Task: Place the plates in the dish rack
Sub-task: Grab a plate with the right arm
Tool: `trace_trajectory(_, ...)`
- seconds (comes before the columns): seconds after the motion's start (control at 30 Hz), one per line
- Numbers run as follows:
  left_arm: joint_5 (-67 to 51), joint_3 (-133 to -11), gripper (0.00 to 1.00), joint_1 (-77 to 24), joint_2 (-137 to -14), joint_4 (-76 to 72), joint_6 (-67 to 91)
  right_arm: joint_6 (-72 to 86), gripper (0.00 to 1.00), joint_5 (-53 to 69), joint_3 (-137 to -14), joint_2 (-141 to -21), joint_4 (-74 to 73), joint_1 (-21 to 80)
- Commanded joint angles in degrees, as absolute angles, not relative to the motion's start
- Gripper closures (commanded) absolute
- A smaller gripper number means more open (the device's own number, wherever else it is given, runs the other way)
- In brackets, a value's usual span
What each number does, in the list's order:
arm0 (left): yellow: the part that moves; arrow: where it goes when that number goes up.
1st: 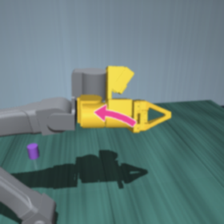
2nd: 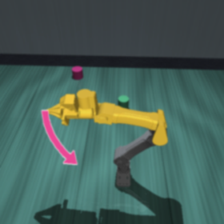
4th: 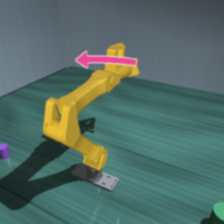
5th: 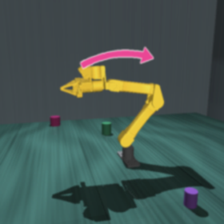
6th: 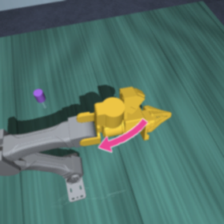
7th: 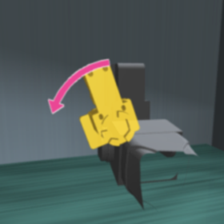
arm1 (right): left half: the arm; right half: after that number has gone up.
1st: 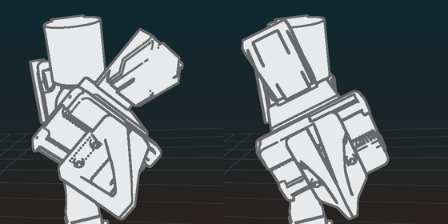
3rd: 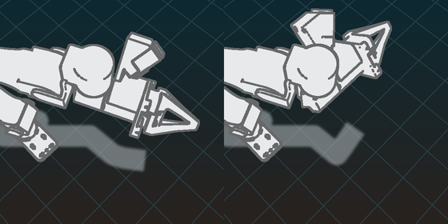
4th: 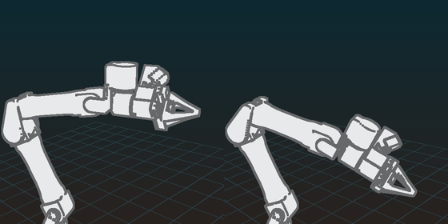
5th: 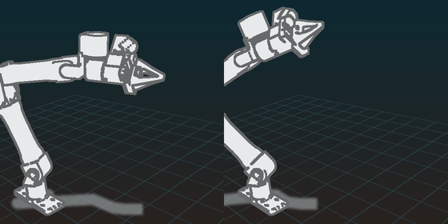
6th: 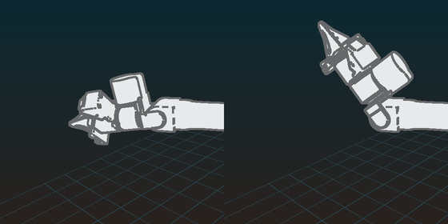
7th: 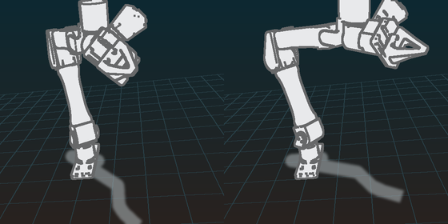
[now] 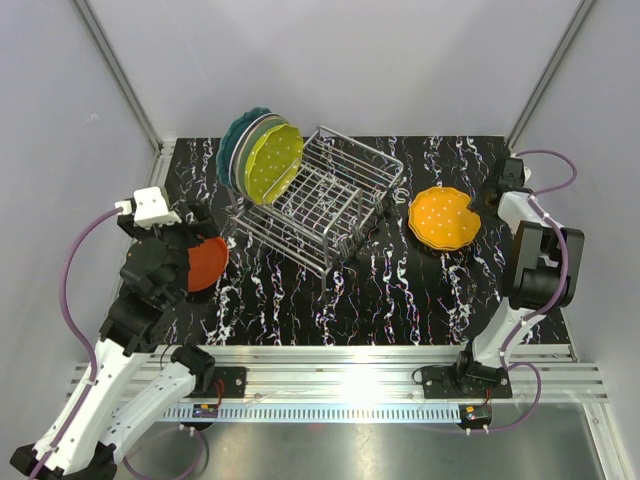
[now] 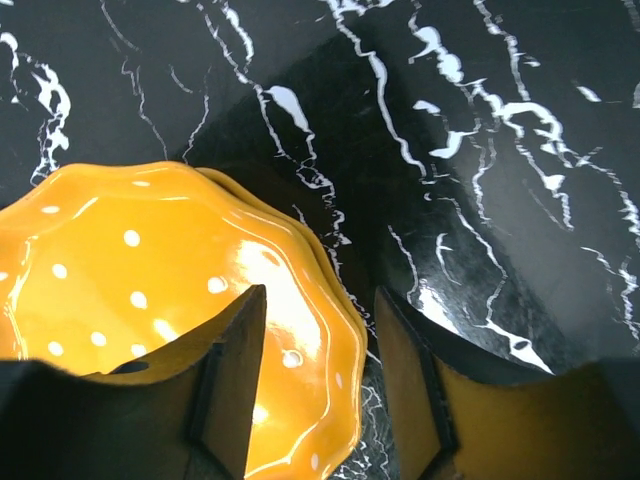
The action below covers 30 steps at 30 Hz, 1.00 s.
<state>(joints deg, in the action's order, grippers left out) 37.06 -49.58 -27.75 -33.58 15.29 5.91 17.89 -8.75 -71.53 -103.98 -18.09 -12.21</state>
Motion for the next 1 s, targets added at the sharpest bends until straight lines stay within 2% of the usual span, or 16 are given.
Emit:
trace_trajectory(0.0, 37.1, -51.1, 0.01, -27.6, -33.7, 13.5, 6.6, 15.8, 0.46, -6.1, -73.9, -104.9, -15.5, -12.1)
trace_trajectory(0.17, 36.6, -51.3, 0.01, -27.6, -34.3, 13.8, 6.8, 16.3, 0.52, -4.3, -73.8, -106.8, -15.1, -12.1)
trace_trajectory(0.5, 35.6, -51.6, 0.01, -27.7, -34.2, 14.3, 7.2, 16.4, 0.77, -5.4, -72.7, -104.7, -15.5, -12.0)
trace_trajectory(0.53, 35.5, -51.6, 0.01, -27.6, -34.2, 14.3, 7.2, 16.4, 0.82, -5.3, -72.7, -104.5, -15.6, -12.0)
trace_trajectory(0.6, 35.5, -51.7, 0.01, -27.6, -34.2, 14.5, 7.2, 16.1, 0.84, -5.2, -72.9, -104.2, -16.5, -12.0)
trace_trajectory(0.7, 35.6, -51.7, 0.01, -27.6, -34.0, 14.4, 7.1, 15.9, 0.92, -5.2, -72.8, -103.4, -17.3, -12.0)
trace_trajectory(0.97, 35.2, -51.7, 0.01, -27.6, -33.7, 14.6, 7.3, 16.6, 1.0, -4.3, -69.8, -99.8, -18.5, -12.0)
